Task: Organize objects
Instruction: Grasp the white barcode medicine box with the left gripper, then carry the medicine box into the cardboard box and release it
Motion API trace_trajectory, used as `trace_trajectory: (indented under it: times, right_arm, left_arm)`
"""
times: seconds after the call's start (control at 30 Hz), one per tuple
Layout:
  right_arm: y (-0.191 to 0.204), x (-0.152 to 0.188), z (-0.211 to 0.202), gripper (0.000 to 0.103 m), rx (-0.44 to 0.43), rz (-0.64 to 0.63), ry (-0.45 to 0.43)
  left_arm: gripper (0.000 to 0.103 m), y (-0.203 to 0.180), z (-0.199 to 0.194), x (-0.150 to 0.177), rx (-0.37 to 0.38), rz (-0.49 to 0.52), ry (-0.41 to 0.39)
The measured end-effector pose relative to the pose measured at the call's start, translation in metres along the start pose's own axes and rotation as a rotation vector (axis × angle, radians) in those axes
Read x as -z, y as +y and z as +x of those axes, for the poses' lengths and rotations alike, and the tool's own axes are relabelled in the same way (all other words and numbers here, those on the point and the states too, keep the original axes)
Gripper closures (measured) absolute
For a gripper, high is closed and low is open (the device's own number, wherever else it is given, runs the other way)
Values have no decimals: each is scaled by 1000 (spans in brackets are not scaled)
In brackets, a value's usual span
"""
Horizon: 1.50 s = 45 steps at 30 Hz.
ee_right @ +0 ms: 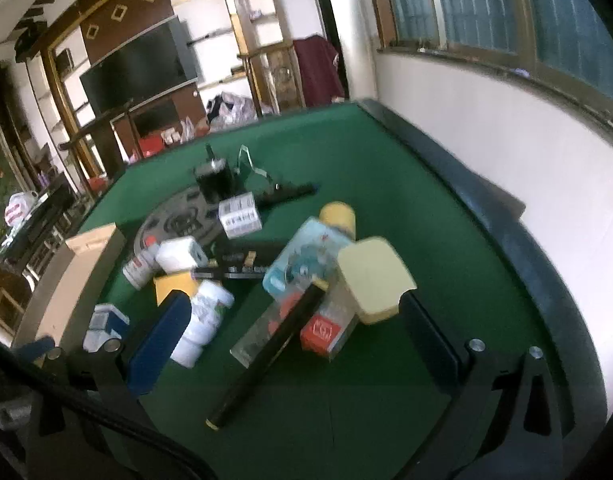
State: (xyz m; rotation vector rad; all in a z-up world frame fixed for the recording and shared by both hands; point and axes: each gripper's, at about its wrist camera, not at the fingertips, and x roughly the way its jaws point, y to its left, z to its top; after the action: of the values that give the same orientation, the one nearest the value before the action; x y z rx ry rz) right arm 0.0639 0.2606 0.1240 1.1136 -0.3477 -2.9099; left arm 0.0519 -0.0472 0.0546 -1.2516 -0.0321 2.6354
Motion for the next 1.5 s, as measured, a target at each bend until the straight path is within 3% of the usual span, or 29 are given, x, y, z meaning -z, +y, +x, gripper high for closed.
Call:
trace_trajectory:
  times: [0.07,0.13,0.2,0.4,0.57,0.6,0.63,0.77,0.93,1.13,1.33,1.43,1.5]
  right_arm:
    - [0,1,0,0,-10,4,12]
    - [-3,3,-2,0,-19,13,14]
    - [-3,3,-3,0,-25,16,16]
    - [-1,6,-1,0,-33,11,30]
    - [-1,7,3,0,-47,30,46]
    - [-1,6,2,0,-46,30,47]
    - [-1,6,2,0,-45,29,48]
    - [-4,4,1,0,-59,39,57]
    - [-14,2,6,0,-145,105,102]
    - [-1,2,15,0,-283,157,169]
    - [28,2,44,8,-445,225,285]
    - [39,3,65,22,-409,240,340]
    - [44,5,75,26,-347,246,371]
  left_arm:
    - [18,-2,8,-4,14,10,19]
    - [44,-5,18,-6,23,26,57]
    - [50,-6,26,-6,24,27,84]
    - [50,5,50,-3,-2,-37,147]
    - [50,2,59,-7,-36,-36,151]
    - [54,-1,60,-7,-49,-27,144]
    - [73,-3,59,-5,-57,-18,132]
    - [74,0,50,-5,10,-59,117]
    - [74,12,16,-5,122,-126,51]
    - [74,27,-21,3,160,-135,-17]
    - [73,55,-30,13,174,-192,-33]
    - [73,67,-32,17,184,-219,-38]
    - [73,72,-33,19,189,-228,-43]
